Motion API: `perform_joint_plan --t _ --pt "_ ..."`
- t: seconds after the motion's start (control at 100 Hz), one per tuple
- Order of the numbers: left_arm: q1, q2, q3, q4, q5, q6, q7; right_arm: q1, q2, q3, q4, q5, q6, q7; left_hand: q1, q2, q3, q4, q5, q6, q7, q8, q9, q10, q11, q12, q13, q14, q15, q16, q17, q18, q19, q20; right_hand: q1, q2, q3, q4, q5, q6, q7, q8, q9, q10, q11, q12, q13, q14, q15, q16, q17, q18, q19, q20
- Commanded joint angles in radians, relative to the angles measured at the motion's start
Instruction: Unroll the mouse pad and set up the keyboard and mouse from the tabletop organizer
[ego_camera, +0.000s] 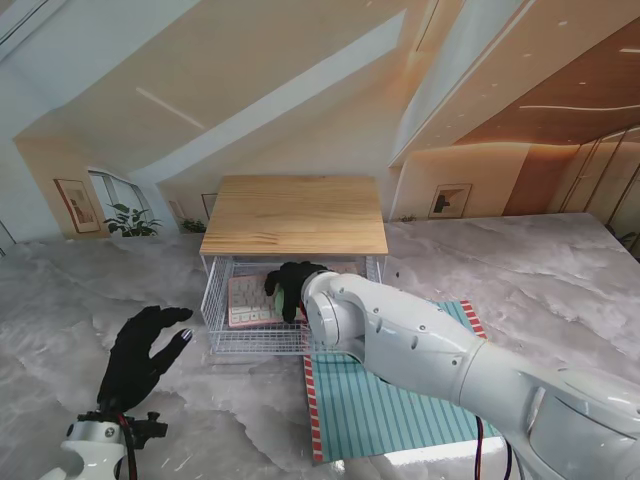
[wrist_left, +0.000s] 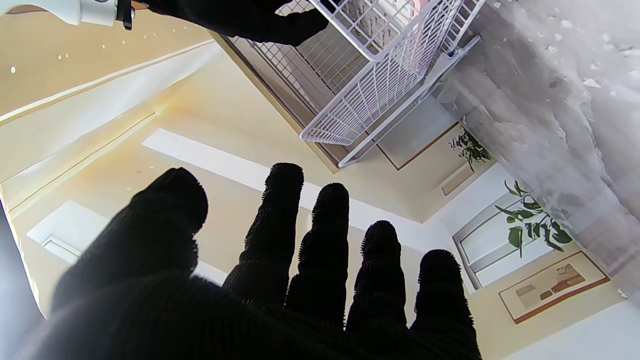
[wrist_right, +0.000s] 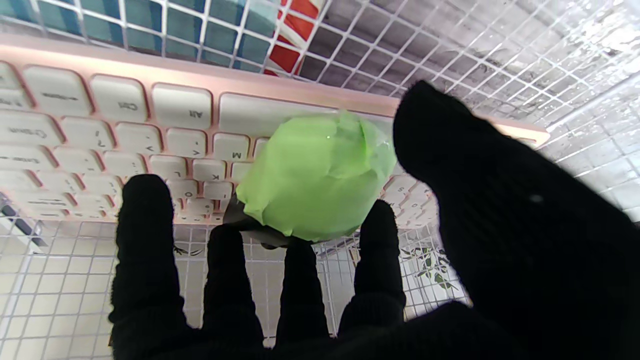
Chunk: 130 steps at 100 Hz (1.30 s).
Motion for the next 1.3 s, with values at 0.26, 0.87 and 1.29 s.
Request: perform_joint_plan --t 0.26,0.87,1.29 --pt "0.009 -0.007 -0.002 -0.004 -0.002 -0.011 -0.012 0.009 -0.03 -0.043 0.069 -0.009 -0.051 0.03 0.01 0.01 -0.017 0.021 -0.007 -0.005 -0.019 -0.011 -0.019 -0.007 -0.006 -0.014 -0.035 -0.031 -0.012 -0.002 -0.01 -0.03 -0.018 0.014 -0.013 -0.061 0.023 -0.021 -0.05 -0.024 0.008 0.044 0.002 -0.021 0.056 0.022 0.049 -0.121 0.311 0.14 0.025 -0.015 0.067 0.163" --pt "0.012 -0.008 -0.004 -0.004 -0.004 -0.012 -0.009 0.005 -0.049 -0.047 0.115 -0.014 -0.086 0.001 0.011 0.009 -0.016 0.019 -0.004 -0.004 -0.02 -0.01 -0.018 -0.005 -0.006 -0.014 -0.035 -0.031 -0.013 -0.003 -0.01 -0.03 -0.019 0.014 0.092 -0.051 0.089 -0.016 0.027 -0.031 0.166 0.223 -0.005 -0.015 0.357 0.136 0.129 -0.164 0.567 0.27 0.195 -0.155 0.13 0.174" --pt "0.004 -0.007 -0.003 0.004 -0.007 -0.017 -0.014 -0.024 -0.05 -0.009 0.133 -0.032 -0.118 -0.085 0.009 0.008 -0.016 0.02 -0.004 -0.004 -0.021 -0.01 -0.017 -0.005 -0.006 -0.014 -0.035 -0.029 -0.013 -0.003 -0.01 -0.03 -0.02 0.014 0.134 0.021 0.105 -0.073 0.282 0.001 0.344 0.301 -0.036 0.013 0.798 0.291 0.246 -0.183 0.646 0.31 0.272 -0.208 0.195 0.187"
